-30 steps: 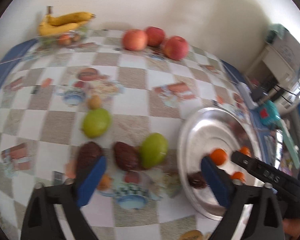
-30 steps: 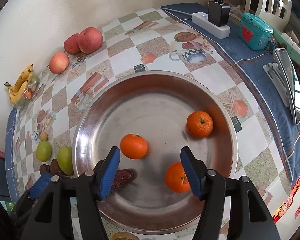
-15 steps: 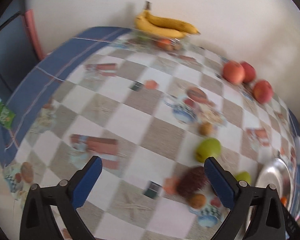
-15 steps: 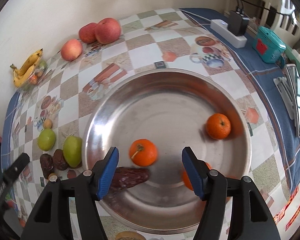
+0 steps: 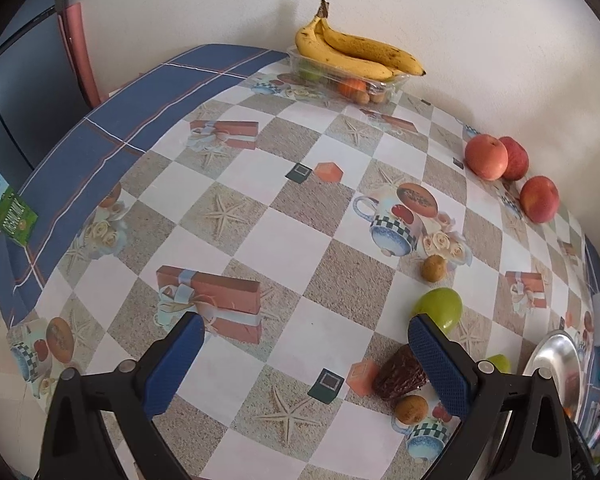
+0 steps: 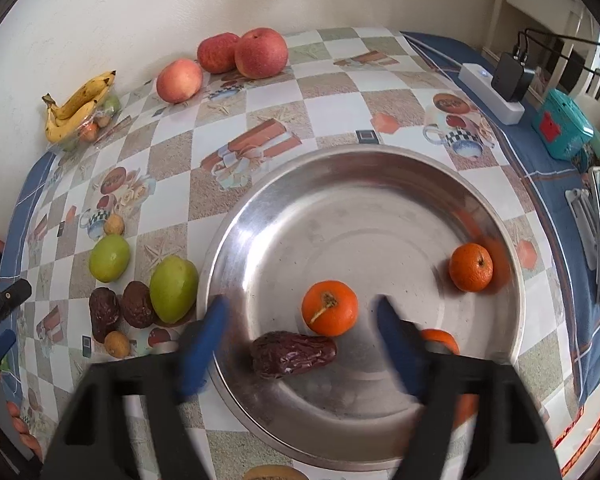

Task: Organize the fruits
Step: 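Grasp a green pear with the right gripper while the left gripper grasps another date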

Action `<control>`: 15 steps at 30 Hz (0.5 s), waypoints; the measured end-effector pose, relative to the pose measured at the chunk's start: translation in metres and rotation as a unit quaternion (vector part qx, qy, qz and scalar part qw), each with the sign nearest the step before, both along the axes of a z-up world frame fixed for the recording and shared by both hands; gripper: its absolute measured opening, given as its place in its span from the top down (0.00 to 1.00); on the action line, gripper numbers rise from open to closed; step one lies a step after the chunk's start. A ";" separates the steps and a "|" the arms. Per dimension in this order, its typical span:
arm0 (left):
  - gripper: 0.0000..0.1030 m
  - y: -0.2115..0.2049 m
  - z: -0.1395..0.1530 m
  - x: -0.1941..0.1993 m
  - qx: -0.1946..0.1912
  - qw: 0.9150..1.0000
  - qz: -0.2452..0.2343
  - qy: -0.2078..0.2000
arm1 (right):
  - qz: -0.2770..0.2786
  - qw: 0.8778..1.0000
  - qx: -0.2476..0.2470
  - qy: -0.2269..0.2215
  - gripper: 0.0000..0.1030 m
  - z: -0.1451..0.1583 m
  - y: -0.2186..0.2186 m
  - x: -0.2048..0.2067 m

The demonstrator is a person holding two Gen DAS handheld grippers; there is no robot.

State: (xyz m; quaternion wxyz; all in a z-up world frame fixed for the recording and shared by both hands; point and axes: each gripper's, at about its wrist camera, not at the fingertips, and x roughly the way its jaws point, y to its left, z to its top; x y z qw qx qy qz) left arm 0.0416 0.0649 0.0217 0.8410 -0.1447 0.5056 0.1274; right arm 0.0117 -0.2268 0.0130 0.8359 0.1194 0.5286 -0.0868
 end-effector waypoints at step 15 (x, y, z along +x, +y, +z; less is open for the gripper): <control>0.00 -0.021 -0.011 0.008 -0.029 0.998 -0.061 0.020 | 0.006 1.000 0.003 -0.014 0.03 -0.001 0.003 0.005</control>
